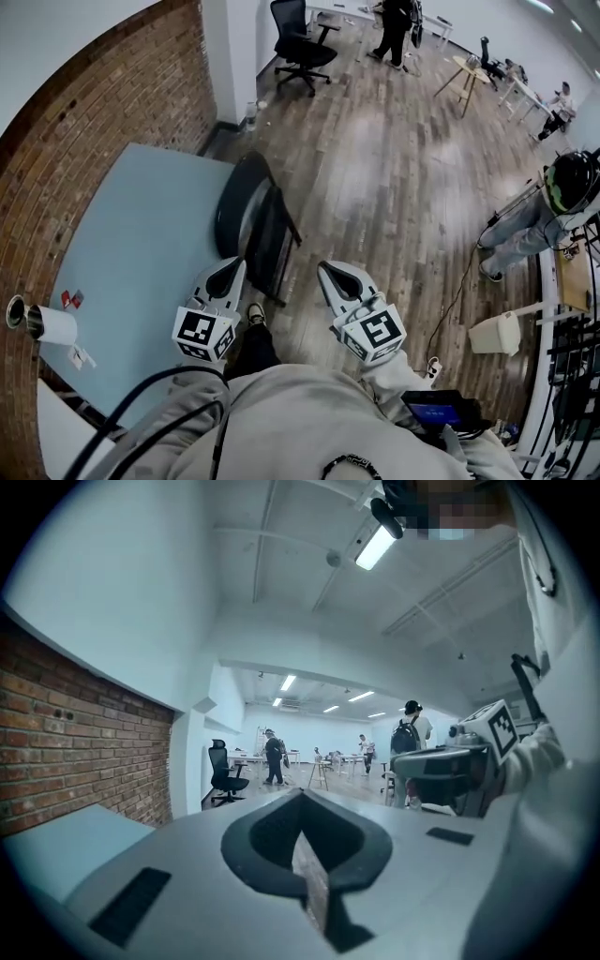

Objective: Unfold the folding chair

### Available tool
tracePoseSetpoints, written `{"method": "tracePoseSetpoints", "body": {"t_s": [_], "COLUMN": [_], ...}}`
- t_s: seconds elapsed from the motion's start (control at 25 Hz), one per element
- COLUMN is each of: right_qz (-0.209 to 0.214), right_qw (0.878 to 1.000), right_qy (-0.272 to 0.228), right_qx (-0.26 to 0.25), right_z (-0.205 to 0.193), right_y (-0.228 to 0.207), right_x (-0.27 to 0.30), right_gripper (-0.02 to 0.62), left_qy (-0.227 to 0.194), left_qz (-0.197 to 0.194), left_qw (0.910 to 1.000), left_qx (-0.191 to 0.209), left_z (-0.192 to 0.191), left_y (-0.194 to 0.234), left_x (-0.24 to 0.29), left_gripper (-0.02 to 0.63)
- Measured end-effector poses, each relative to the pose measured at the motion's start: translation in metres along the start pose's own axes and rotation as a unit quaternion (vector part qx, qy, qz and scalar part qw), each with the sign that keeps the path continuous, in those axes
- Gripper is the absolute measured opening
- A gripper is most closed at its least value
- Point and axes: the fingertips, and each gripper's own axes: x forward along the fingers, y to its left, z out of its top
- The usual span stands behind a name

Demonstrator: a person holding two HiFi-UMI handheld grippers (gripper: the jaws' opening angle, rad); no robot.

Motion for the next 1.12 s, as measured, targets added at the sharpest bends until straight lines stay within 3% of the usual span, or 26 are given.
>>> {"method": "tracePoseSetpoints", "body": {"t_s": [0.2, 0.48, 0.76, 1.12], "right_qz": [0.001, -0.046, -0.047, -0.014], "right_qw": [1.0, 0.999, 0.999, 0.999], "right_qy": [0.024, -0.006, -0.002, 0.021], "right_qx": [0.01, 0.022, 0.027, 0.044], "right_z": [0.001, 0.035, 0.038, 0.026], "right_y": [-0.03, -0.086, -0.115, -0.129], "right_x": [0.1, 0.205, 0.248, 0.296], "right_gripper": [0.006, 0.006, 0.006, 0.006], "left_qy": [0.012, 0.003, 0.024, 0.056], "left_qz": [-0.016, -0.047, -0.074, -0.037], "left_qw": [0.9998, 0.9986, 0.9968, 0.9976], "left_qx": [-0.003, 0.024, 0.014, -0.014], "left_z": [0.001, 0.029, 0.023, 0.011], "left_y": [0.071, 0.141, 0.158, 0.198], "left_x": [0.066, 0.141, 0.183, 0.21], "left_gripper": [0.003, 0.003, 0.003, 0.003]}}
